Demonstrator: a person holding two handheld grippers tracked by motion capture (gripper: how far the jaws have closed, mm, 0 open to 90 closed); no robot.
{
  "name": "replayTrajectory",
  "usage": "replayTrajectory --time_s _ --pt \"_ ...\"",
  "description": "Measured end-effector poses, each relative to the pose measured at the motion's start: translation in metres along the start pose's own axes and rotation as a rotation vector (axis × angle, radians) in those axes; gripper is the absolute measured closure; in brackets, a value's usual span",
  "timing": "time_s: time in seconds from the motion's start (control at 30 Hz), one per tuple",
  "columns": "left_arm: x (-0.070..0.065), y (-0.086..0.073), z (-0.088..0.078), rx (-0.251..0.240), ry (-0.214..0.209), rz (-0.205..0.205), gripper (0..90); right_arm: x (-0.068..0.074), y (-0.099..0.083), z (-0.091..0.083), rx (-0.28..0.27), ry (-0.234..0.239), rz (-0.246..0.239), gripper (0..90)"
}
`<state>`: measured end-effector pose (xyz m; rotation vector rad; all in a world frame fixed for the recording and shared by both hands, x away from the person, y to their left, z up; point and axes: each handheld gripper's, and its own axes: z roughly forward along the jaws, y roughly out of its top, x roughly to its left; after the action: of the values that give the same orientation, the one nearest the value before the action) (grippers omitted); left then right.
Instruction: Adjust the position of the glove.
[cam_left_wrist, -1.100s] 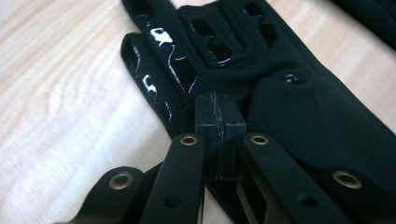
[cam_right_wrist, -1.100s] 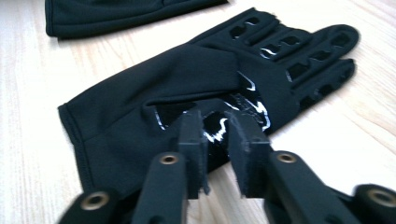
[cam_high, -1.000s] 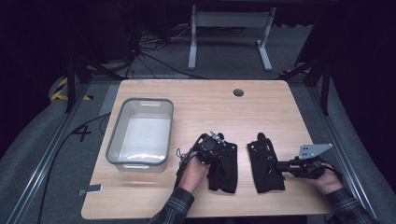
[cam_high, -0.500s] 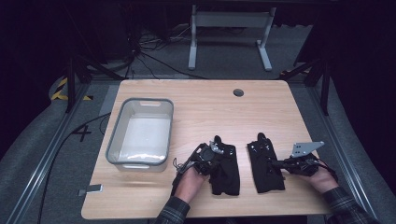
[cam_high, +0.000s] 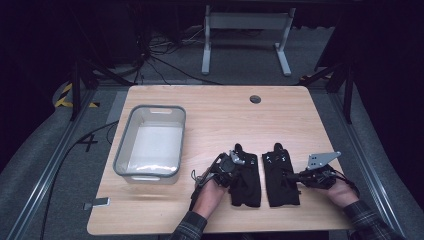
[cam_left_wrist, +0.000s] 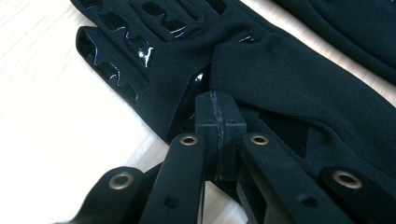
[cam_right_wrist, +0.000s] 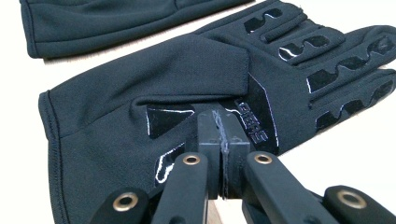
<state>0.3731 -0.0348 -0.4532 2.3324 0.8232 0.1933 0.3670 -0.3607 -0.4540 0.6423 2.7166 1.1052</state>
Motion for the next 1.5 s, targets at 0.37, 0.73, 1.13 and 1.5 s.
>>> replayTrajectory --time_s 0.37,0.73,1.13,1.5 --pt "0.0 0.002 -0.001 -0.024 -0.031 -0.012 89.3 0.006 0.007 0.004 -0.001 0.002 -0.021 90.0" --pt "0.004 -0.011 -0.024 -0.047 -0.014 -0.058 72.0 0.015 0.002 -0.005 -0.017 0.009 -0.027 90.0" --pt "0.006 -0.01 -0.005 -0.03 -0.001 -0.071 63.4 0.016 0.0 -0.002 0.008 0.004 -0.04 90.0" --pt "0.003 -0.008 -0.004 -0.011 -0.034 -0.074 85.0 0.016 0.0 -0.001 0.009 0.004 -0.043 90.0"
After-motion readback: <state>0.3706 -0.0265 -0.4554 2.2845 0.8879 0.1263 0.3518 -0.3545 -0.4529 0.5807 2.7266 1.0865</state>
